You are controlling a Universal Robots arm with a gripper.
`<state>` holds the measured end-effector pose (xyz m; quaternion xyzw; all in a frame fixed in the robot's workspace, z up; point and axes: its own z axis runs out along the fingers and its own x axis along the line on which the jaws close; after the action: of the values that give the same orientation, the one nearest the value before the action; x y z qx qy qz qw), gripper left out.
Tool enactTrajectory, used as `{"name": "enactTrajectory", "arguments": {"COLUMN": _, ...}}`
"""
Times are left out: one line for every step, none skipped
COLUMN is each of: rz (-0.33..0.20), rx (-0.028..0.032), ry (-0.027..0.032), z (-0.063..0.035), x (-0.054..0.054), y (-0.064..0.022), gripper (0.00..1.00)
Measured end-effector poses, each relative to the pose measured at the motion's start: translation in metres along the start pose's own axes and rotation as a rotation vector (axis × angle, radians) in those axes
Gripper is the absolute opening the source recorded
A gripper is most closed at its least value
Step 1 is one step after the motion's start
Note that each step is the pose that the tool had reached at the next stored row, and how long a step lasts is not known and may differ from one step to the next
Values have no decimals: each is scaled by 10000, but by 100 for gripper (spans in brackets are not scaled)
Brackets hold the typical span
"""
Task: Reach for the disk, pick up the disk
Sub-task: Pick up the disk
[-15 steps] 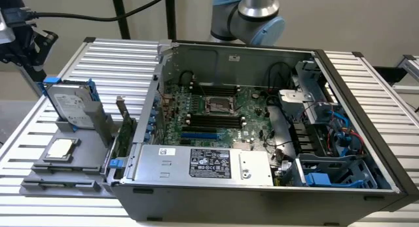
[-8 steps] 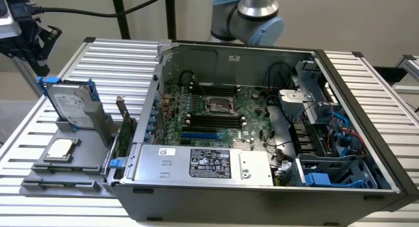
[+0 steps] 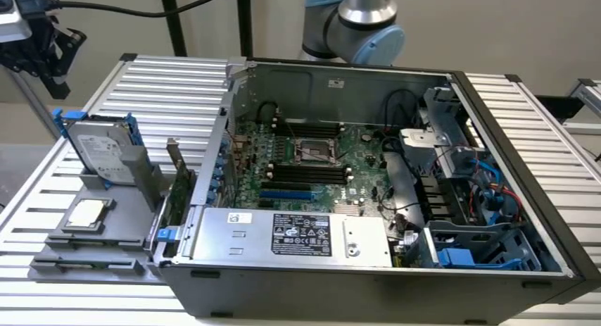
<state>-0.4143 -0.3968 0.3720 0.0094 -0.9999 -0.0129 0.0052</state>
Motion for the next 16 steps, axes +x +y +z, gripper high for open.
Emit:
{"name": "enactTrajectory", "arguments": {"rz": 0, "rx": 16, "ry": -1, "z": 3, "x": 10, "y": 31, "gripper": 11}}
{"name": "enactTrajectory", "arguments": {"rz": 1, "rx": 27, "ry": 0, "z": 3, "x": 22, "y": 47, "gripper": 11}}
{"name": "enactTrajectory", "arguments": {"rz": 1, "rx": 31, "ry": 1, "z": 4, "x": 26, "y": 49, "gripper": 11}}
{"name": "enactTrajectory", "arguments": {"rz": -1, "rx": 34, "ry": 0, "z": 4, "x": 28, "y": 49, "gripper": 11}}
{"name": "enactTrajectory", "arguments": {"rz": 0, "rx": 34, "ry": 0, "z": 4, "x": 32, "y": 50, "gripper": 11}}
{"name": "enactTrajectory", "arguments": {"rz": -5, "rx": 35, "ry": 0, "z": 5, "x": 33, "y": 50, "gripper": 11}}
{"name": "enactTrajectory", "arguments": {"rz": -56, "rx": 35, "ry": 2, "z": 5, "x": 35, "y": 57, "gripper": 11}}
{"name": "enactTrajectory", "arguments": {"rz": -203, "rx": 37, "ry": 5, "z": 5, "x": 35, "y": 61, "gripper": 11}}
{"name": "enactTrajectory", "arguments": {"rz": -372, "rx": 38, "ry": 8, "z": 6, "x": 34, "y": 62, "gripper": 11}}
{"name": "enactTrajectory", "arguments": {"rz": -556, "rx": 40, "ry": 13, "z": 6, "x": 34, "y": 65, "gripper": 11}}
{"name": "enactTrajectory", "arguments": {"rz": -733, "rx": 42, "ry": 18, "z": 5, "x": 34, "y": 66, "gripper": 11}}
{"name": "enactTrajectory", "arguments": {"rz": -914, "rx": 44, "ry": 23, "z": 5, "x": 34, "y": 67, "gripper": 11}}
{"name": "enactTrajectory", "arguments": {"rz": -1092, "rx": 46, "ry": 28, "z": 5, "x": 35, "y": 67, "gripper": 11}}
{"name": "enactTrajectory", "arguments": {"rz": -1272, "rx": 47, "ry": 32, "z": 5, "x": 35, "y": 68, "gripper": 11}}
{"name": "enactTrajectory", "arguments": {"rz": -1452, "rx": 48, "ry": 35, "z": 6, "x": 34, "y": 68, "gripper": 11}}
{"name": "enactTrajectory", "arguments": {"rz": -1647, "rx": 50, "ry": 40, "z": 5, "x": 35, "y": 68, "gripper": 11}}
